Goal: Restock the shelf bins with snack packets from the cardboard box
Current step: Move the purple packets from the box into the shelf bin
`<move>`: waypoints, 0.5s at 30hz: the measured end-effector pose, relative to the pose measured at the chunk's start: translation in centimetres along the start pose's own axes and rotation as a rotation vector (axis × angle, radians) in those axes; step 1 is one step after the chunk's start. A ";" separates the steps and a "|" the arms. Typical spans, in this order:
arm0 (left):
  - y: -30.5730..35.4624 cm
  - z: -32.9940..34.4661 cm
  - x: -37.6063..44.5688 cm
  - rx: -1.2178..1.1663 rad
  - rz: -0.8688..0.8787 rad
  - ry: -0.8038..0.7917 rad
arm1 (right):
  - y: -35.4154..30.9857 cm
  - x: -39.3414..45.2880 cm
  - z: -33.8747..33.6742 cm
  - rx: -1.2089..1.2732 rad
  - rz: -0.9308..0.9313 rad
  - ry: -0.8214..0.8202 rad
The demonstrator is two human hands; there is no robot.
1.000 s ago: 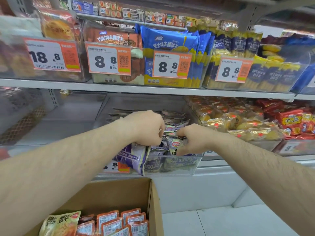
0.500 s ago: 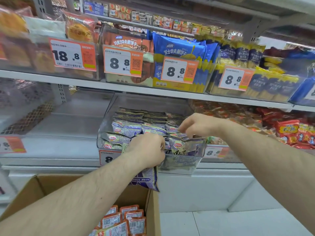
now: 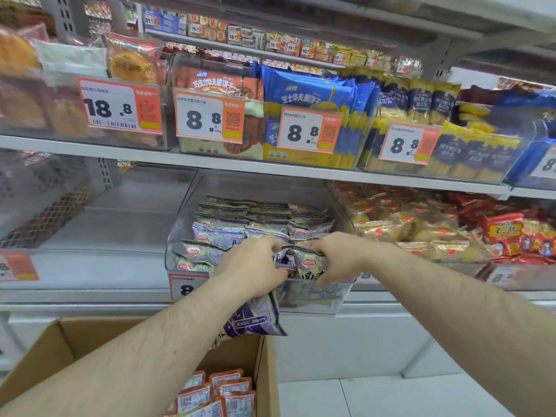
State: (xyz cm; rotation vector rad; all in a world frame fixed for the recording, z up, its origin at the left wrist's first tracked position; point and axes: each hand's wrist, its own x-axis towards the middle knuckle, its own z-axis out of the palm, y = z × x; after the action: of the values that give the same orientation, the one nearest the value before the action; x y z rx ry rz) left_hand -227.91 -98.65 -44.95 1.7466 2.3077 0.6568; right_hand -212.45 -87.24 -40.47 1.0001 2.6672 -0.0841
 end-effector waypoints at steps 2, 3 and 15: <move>-0.5 -0.1 -0.4 -0.002 -0.014 0.009 | 0.1 -0.2 0.5 0.032 -0.021 0.067; -0.7 -0.2 -0.5 -0.008 -0.016 0.011 | 0.3 -0.2 0.3 0.085 -0.017 0.100; -3.1 -2.7 -2.0 -0.394 -0.114 0.101 | -2.1 -5.7 -5.6 0.012 0.119 0.470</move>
State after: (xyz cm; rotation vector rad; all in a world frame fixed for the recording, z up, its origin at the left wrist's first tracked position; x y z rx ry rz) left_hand -231.04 -101.89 -44.19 1.4218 2.1323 1.1106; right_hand -211.12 -91.64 -33.61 1.3180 3.0101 0.1826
